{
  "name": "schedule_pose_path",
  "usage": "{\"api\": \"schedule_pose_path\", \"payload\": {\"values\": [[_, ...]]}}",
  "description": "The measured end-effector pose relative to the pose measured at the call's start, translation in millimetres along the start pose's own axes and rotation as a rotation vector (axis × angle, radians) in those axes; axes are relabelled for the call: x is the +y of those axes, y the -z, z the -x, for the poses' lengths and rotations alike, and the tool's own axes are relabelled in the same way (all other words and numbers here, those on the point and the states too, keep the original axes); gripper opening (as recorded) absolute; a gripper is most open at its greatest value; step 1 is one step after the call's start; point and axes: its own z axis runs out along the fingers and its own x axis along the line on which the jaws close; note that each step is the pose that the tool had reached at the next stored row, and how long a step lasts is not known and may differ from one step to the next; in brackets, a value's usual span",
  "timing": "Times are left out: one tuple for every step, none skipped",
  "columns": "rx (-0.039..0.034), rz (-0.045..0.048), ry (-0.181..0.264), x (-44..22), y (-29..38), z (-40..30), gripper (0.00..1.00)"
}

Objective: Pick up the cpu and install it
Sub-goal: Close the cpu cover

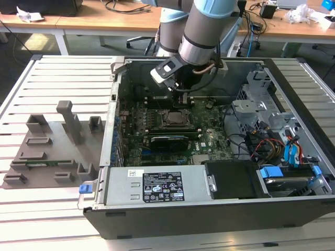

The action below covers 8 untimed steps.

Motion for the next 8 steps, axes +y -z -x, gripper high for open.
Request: {"api": "schedule_pose_path", "payload": {"values": [[0.0000, 0.0000, 0.000, -0.7, 4.3, -0.1, 0.11], [-0.0003, -0.0002, 0.000, -1.6, 9.2, -0.3, 0.11], [-0.0001, -0.0001, 0.000, -2.9, 17.3, -0.6, 0.11], [-0.0003, -0.0002, 0.000, -4.3, 25.1, -0.8, 0.11], [-0.0001, -0.0001, 0.000, -5.0, 29.0, -1.0, 0.11], [0.0000, -0.0001, 0.000, -5.9, 34.5, -1.2, 0.11], [-0.0002, -0.0002, 0.000, -6.5, 37.9, -1.3, 0.11], [-0.0002, -0.0002, 0.000, -6.9, 40.2, -1.4, 0.11]]}}
